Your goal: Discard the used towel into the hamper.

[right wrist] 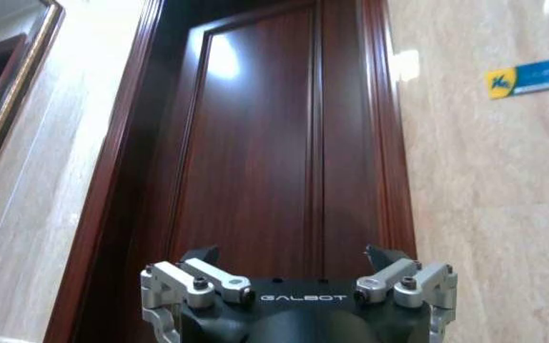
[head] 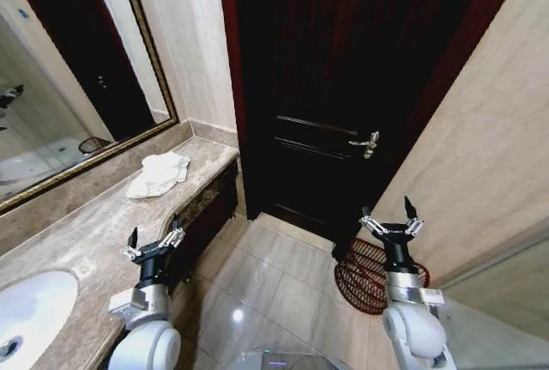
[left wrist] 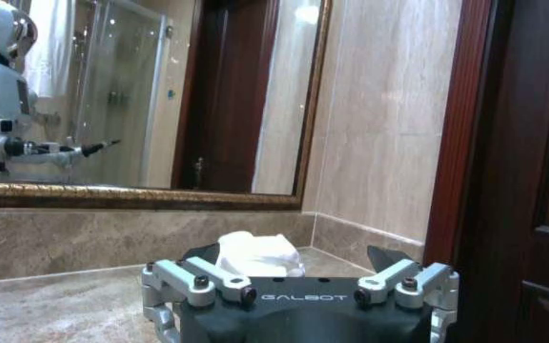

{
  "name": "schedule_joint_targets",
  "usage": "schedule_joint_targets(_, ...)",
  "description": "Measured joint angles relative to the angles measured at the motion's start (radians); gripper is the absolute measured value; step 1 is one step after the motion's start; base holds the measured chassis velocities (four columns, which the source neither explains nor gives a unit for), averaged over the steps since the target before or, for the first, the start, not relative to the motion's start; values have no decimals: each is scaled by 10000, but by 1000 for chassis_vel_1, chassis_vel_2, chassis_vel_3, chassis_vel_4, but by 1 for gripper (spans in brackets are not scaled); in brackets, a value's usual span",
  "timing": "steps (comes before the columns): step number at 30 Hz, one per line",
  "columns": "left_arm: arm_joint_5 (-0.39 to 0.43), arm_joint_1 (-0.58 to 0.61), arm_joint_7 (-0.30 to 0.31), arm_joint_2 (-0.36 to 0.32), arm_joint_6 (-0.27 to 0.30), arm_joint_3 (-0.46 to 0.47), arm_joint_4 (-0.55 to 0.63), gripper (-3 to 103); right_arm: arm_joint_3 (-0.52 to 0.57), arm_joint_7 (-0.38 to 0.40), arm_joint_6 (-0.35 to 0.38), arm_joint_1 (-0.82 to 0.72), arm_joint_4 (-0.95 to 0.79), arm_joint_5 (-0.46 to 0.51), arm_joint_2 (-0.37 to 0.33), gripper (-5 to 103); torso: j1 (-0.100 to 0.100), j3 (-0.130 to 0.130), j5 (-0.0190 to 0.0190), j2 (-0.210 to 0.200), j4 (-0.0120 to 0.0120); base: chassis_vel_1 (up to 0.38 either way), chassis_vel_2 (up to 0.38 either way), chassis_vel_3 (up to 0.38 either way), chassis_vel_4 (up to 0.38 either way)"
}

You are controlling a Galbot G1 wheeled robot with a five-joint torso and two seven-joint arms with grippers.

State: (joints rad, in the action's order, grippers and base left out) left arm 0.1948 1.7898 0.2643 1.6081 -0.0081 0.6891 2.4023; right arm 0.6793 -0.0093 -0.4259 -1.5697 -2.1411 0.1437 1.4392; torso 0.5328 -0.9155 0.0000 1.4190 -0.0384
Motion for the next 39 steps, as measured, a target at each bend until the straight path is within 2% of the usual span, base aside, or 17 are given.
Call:
schedule_joint_targets(18,-249,71,321,0,-125,-12,47,100,119,244,-385,41,206,-450,17,100,10,-2,-1,-1,-1,30,31,27,25)
schedule_joint_targets(29,-351,71,366,0,-126,-4,5,100,153,416,-171,2,248,-502,12,100,9,-3,0,-2,0,102,96,104,97)
schedule_joint_targets(34,-464,68,369,0,-385,32,-166,100,178,395,128,-43,180,-522,9,100,8,-2,-1,-2,-3,125,114,109,126)
schedule_joint_targets(39,-606,41,276,0,-538,121,-321,100,177,263,10,-35,227,-462,19,100,6,-2,-1,-2,-1,31,32,17,25)
